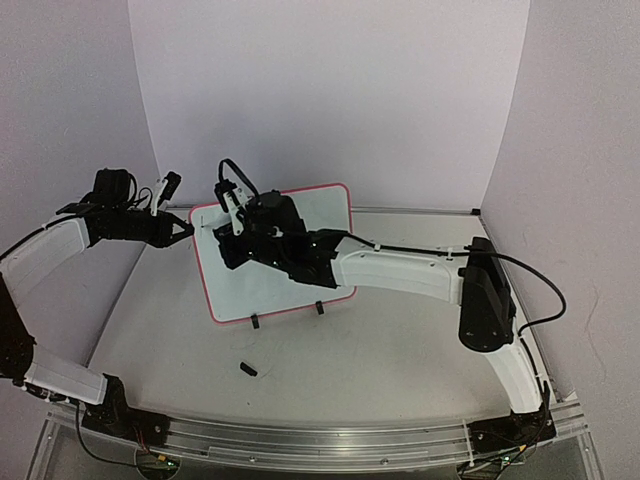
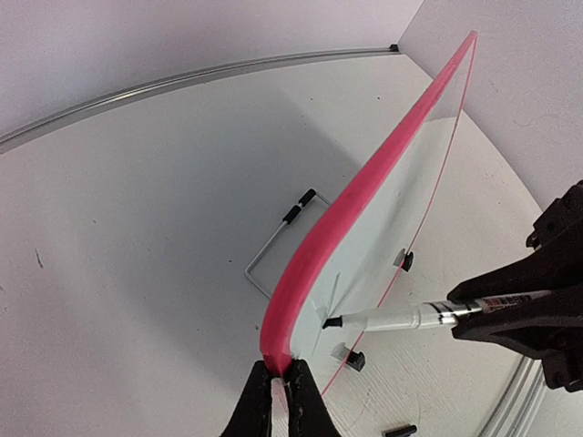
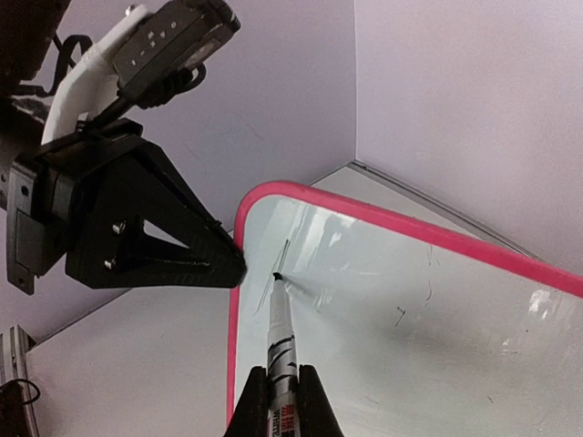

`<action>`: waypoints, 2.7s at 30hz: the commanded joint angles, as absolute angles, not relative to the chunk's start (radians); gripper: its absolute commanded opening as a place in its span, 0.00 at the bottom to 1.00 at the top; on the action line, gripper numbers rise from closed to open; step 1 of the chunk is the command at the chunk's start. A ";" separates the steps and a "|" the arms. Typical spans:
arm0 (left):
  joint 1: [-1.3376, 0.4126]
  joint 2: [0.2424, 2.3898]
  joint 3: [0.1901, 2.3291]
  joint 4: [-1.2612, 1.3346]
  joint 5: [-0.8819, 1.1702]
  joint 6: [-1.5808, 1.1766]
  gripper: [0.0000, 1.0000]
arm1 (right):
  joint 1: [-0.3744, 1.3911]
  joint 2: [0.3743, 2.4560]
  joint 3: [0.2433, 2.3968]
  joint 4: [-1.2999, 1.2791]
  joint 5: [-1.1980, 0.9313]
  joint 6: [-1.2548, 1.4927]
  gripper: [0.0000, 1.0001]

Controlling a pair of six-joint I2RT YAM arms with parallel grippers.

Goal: Write a sentence on the whiteboard
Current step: Write on the whiteboard with the whiteboard marker without the cap.

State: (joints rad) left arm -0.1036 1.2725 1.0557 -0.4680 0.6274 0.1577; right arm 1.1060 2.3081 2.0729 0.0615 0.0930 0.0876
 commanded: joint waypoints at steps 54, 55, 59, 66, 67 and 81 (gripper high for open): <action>-0.104 1.276 1.056 -0.460 0.610 0.181 0.00 | 1.092 2.252 2.017 0.208 -0.011 0.097 0.00; -0.104 1.275 1.055 -0.460 0.611 0.181 0.00 | 1.092 2.258 2.023 0.202 -0.009 0.097 0.00; -0.104 1.275 1.056 -0.460 0.610 0.181 0.00 | 1.092 2.276 2.040 0.189 -0.001 0.095 0.00; -0.104 1.278 1.056 -0.460 0.612 0.180 0.00 | 1.092 2.295 2.057 0.184 0.041 0.097 0.00; -0.104 1.278 1.056 -0.460 0.612 0.180 0.00 | 1.092 2.297 2.059 0.183 0.045 0.098 0.00; -0.106 1.278 1.056 -0.462 0.611 0.181 0.00 | 1.091 2.318 2.077 0.155 0.115 0.095 0.00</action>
State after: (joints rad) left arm -0.1036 1.2778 1.0557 -0.4610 0.6250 0.1574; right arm 1.0913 2.3054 2.0514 0.1600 0.0657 0.1036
